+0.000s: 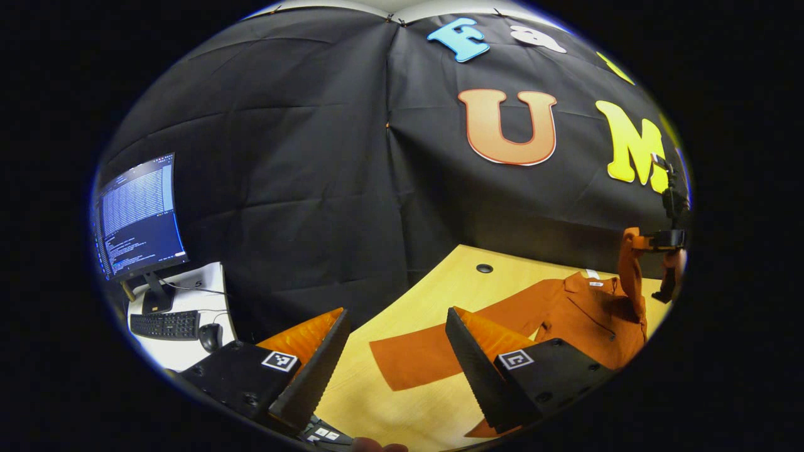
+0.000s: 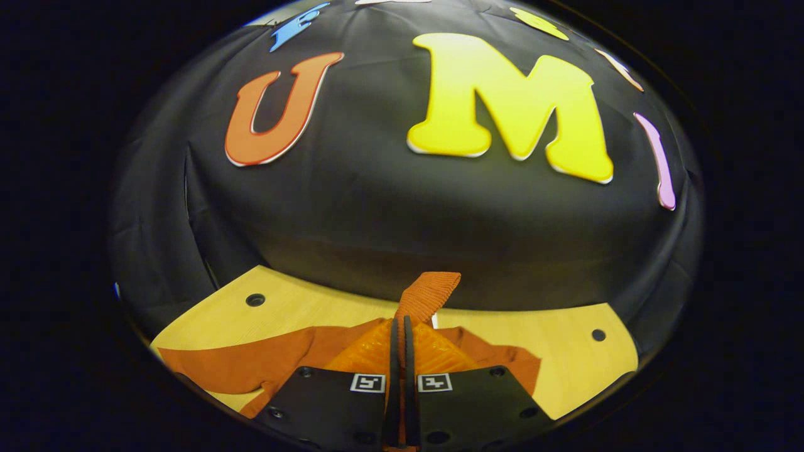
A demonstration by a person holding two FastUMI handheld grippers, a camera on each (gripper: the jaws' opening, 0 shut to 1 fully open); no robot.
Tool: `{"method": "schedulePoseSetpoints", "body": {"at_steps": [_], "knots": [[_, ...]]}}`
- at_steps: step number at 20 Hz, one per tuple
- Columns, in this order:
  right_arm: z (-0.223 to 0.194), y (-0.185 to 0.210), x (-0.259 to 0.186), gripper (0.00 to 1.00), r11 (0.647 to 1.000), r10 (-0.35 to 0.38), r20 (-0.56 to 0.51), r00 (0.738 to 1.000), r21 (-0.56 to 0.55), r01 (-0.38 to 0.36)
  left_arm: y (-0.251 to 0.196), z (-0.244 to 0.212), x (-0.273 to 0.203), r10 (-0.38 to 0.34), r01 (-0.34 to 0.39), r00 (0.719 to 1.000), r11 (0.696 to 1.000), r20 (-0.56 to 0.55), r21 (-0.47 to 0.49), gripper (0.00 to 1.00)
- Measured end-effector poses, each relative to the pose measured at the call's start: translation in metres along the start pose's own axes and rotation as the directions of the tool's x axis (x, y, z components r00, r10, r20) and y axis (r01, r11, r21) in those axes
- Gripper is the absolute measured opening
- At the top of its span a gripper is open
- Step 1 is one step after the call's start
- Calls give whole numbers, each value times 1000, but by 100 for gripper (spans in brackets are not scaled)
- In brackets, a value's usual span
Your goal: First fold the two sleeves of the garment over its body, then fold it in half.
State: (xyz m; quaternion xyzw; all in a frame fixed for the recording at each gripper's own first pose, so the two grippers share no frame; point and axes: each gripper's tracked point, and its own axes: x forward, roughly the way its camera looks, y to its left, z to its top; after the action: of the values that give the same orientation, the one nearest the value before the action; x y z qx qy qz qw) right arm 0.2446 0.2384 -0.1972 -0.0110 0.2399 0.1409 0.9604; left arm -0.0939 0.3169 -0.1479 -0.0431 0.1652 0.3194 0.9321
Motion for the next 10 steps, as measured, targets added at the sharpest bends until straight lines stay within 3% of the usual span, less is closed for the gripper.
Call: {"method": "schedulePoseSetpoints", "body": {"at_steps": [4, 7, 10], "knots": [[-63, 43, 31, 5, 1000, 17, -126, 992, 20, -14, 24, 11, 4, 21, -21, 1000, 999, 1, 25, 100], [-85, 57, 48, 5, 998, 17, -159, 987, 69, -6, 39, 11, 4, 40, -40, 999, 999, -8, 22, 99], [-96, 76, 52, 11, 993, 73, -180, 981, 107, -54, 46, 3, 5, 48, -47, 998, 999, -28, 23, 100]]}}
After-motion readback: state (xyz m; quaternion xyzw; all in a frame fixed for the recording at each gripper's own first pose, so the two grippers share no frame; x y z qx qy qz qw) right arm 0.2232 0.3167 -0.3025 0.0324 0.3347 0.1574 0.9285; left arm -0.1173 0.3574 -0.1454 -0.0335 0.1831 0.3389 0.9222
